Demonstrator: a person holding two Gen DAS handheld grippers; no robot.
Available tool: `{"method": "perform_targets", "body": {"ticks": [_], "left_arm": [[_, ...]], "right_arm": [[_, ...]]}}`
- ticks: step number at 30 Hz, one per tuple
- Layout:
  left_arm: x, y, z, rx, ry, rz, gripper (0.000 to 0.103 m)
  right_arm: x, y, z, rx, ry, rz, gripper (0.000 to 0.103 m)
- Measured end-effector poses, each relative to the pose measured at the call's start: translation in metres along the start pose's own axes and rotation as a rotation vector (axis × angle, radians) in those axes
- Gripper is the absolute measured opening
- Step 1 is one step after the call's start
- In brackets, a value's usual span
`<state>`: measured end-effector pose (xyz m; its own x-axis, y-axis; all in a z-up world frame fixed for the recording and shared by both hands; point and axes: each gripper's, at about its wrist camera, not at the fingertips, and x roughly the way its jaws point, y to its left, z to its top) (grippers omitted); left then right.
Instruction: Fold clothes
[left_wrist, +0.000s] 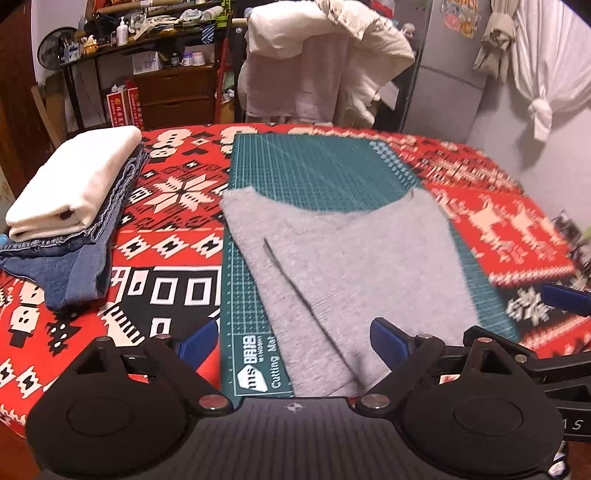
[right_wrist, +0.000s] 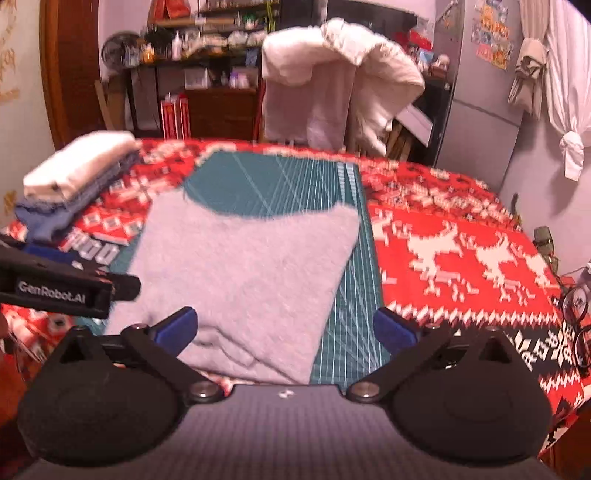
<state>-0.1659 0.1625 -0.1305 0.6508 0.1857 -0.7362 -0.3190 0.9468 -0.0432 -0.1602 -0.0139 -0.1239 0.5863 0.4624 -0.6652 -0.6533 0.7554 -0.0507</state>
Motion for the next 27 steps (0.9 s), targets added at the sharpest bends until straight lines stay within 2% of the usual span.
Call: {"method": "perform_targets", "body": {"ticks": [2,5,9,14,21,27], "left_arm": [[0.006,-0.003,-0.004,0.040,0.014,-0.005,0.089],[0.019,-0.002,-0.008,0.047,0.053,-0.003,0.090],[0.026,0.007,-0.013,0.007,0.098,-0.072,0.090],[0.029,0.005,-0.018,0.042,0.091,-0.069,0.092],[0.034,0.003,-0.016,0.062,0.112,-0.077,0.103],[0.035,0.001,-0.020,0.073,0.093,-0.037,0.103]], "right_arm": [[0.010,0.001,-0.005,-0.008,0.033,-0.002,0.102],[0.025,0.003,-0.011,-0.010,0.082,-0.004,0.102],[0.039,0.002,-0.019,0.009,0.132,0.007,0.102],[0.051,-0.002,-0.024,0.033,0.194,0.014,0.103],[0.053,0.001,-0.027,0.007,0.191,0.001,0.103],[0.052,0.002,-0.026,-0.012,0.183,-0.003,0.103]]}}
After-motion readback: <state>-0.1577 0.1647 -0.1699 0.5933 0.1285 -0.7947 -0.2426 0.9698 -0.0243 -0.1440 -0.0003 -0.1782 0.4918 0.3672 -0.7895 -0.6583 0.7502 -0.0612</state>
